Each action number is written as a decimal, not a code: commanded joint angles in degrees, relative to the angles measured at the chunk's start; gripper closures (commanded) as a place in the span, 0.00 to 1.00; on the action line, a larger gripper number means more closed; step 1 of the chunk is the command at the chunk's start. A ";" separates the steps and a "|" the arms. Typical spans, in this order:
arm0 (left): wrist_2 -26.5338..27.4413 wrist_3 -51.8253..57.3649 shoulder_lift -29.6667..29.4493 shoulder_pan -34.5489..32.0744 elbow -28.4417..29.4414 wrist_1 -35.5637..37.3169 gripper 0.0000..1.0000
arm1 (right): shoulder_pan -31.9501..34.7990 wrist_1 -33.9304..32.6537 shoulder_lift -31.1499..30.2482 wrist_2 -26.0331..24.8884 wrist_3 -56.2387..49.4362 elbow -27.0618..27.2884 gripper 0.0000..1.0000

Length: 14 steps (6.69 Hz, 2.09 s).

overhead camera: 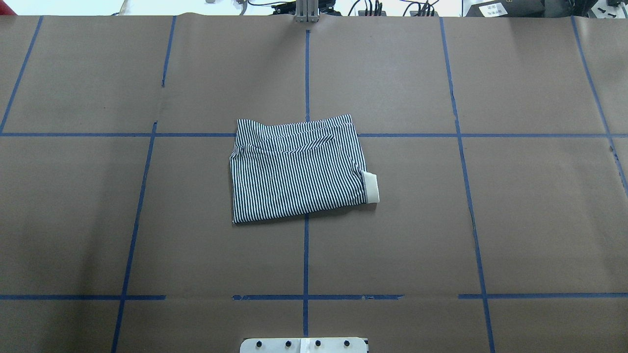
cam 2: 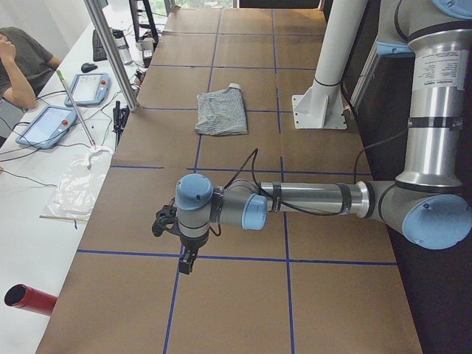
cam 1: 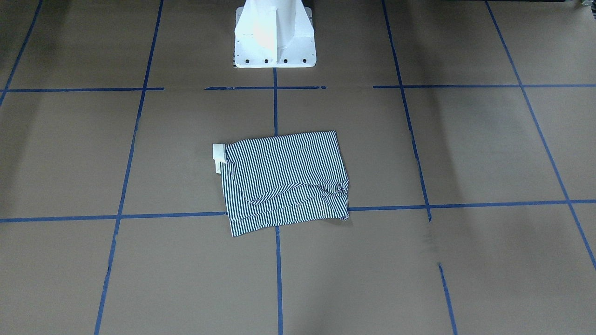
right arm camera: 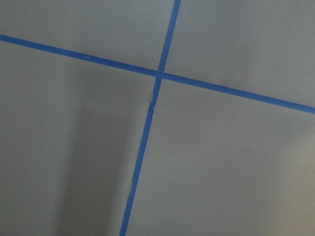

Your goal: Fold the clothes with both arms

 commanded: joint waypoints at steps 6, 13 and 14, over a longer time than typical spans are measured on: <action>-2.28 -7.17 1.08 2.11 -3.91 6.17 0.00 | -0.16 1.36 -1.12 2.45 4.65 -0.26 0.00; -2.19 -7.17 1.80 2.03 -3.65 5.73 0.00 | -1.74 6.47 -1.30 5.61 14.23 -0.61 0.00; -2.19 -7.17 1.80 2.03 -3.65 5.73 0.00 | -1.83 6.47 -1.21 5.62 14.24 -0.52 0.00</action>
